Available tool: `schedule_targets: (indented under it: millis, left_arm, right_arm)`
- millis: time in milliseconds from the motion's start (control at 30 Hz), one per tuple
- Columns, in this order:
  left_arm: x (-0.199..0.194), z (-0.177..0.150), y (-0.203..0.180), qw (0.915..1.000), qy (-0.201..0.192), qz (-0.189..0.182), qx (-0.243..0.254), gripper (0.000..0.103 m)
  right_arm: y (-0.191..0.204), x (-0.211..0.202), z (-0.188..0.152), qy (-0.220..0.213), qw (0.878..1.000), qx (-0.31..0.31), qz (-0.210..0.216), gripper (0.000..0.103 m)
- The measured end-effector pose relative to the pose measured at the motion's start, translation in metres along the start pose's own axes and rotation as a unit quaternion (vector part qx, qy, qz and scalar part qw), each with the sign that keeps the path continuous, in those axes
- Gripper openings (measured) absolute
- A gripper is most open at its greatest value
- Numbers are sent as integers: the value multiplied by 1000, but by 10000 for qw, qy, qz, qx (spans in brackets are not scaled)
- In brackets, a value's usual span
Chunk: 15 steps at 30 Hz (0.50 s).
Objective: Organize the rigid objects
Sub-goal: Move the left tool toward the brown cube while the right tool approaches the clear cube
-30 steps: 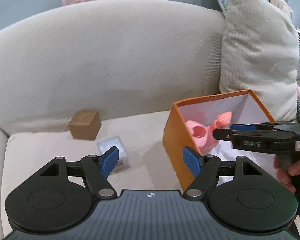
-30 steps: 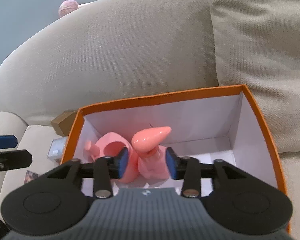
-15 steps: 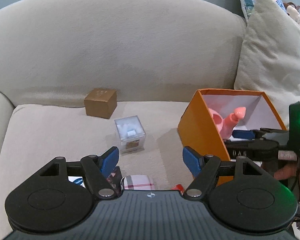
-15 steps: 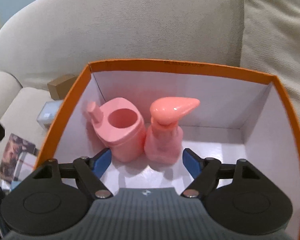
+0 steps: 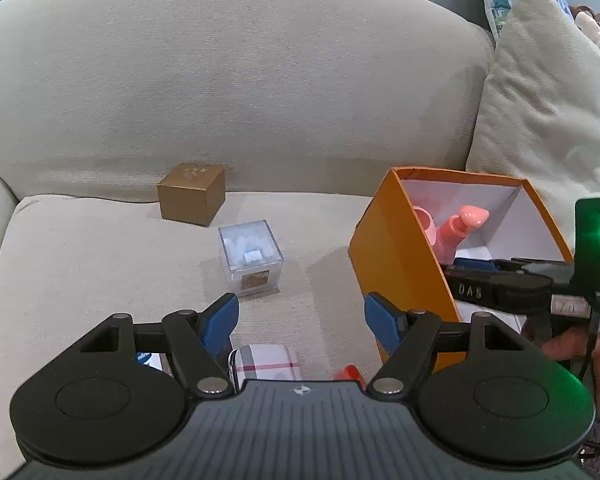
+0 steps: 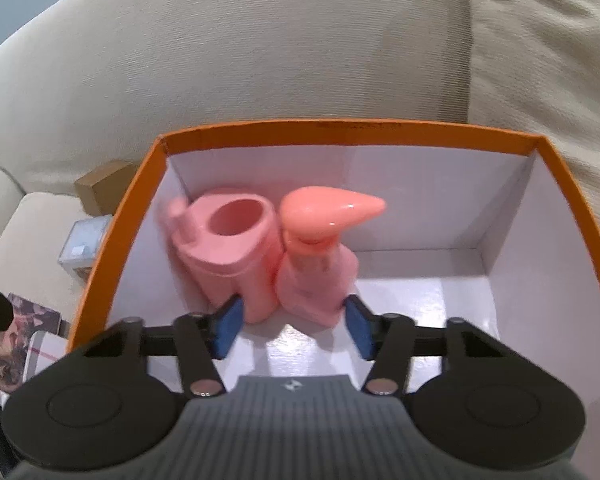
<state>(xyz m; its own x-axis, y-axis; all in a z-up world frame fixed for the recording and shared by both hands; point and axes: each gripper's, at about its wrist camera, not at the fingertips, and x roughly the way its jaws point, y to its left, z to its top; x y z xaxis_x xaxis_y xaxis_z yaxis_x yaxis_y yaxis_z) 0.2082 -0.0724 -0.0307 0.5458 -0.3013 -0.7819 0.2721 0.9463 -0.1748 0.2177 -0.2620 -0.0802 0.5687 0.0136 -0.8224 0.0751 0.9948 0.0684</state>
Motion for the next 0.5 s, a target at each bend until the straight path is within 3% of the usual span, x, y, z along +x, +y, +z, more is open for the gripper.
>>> schedule_targets:
  millis: [133,300,500]
  left_arm:
    - [-4,-1,-4,10000,17,27,42,84]
    - [-18,-2,-2,9998,-65,128,103,84]
    - [-38,-7,8,9995,-148,256,69,84]
  right_arm:
    - [-4,4,5,11,9994,334,-46,43]
    - [-2,4,9,40,9994,323,-125,43]
    - [7,-32,5,-161,9995,243,-79,46]
